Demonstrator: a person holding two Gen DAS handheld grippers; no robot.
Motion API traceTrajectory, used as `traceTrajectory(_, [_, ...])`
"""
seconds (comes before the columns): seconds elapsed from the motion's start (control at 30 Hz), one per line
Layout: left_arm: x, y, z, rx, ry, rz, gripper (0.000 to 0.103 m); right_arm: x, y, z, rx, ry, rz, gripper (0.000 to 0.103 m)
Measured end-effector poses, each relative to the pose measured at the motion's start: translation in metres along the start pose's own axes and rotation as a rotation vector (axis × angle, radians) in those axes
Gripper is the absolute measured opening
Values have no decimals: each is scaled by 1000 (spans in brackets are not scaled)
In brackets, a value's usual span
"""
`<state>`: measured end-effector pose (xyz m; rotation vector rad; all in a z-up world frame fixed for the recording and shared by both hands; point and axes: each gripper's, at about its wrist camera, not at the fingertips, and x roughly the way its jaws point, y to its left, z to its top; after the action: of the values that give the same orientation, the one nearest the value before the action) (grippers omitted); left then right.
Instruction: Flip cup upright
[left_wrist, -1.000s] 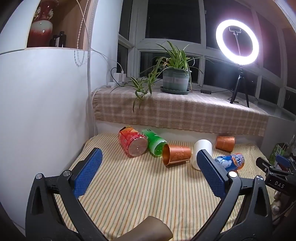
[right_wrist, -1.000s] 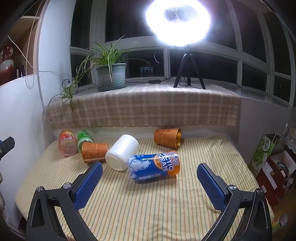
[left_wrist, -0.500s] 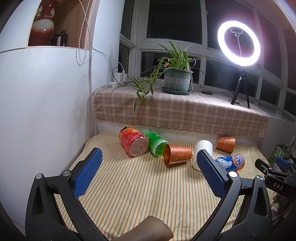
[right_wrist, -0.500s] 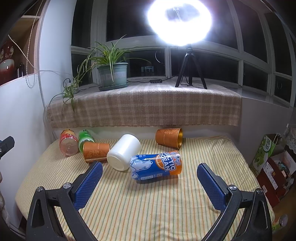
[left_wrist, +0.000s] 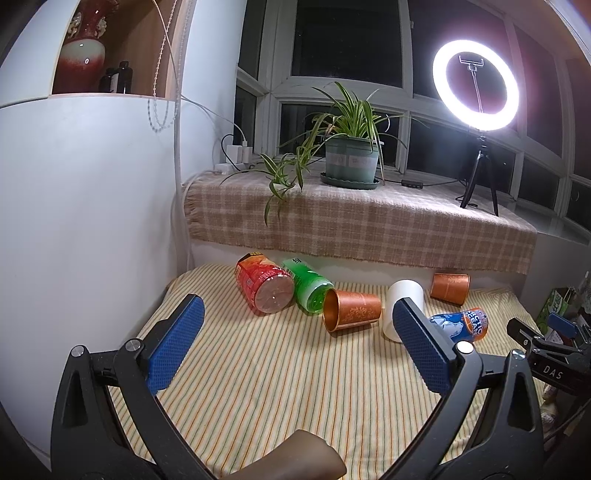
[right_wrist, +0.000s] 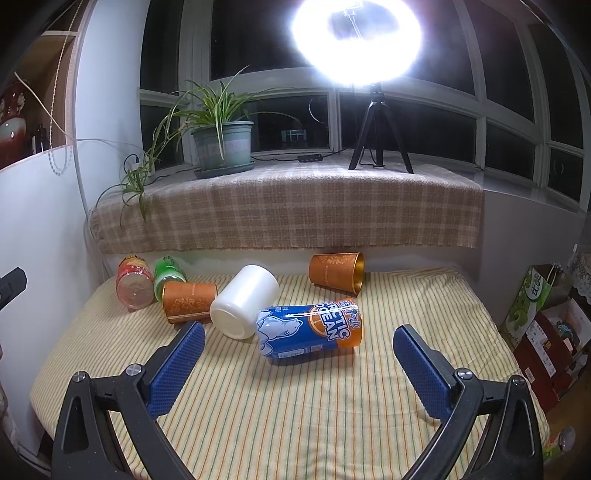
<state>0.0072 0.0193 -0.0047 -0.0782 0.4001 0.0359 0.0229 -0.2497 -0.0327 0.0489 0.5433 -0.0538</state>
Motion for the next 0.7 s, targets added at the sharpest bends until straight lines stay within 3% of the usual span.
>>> traceTrajectory(0.7, [7, 0, -4, 1, 13, 2, 103, 5, 6, -3, -9, 7, 9, 103])
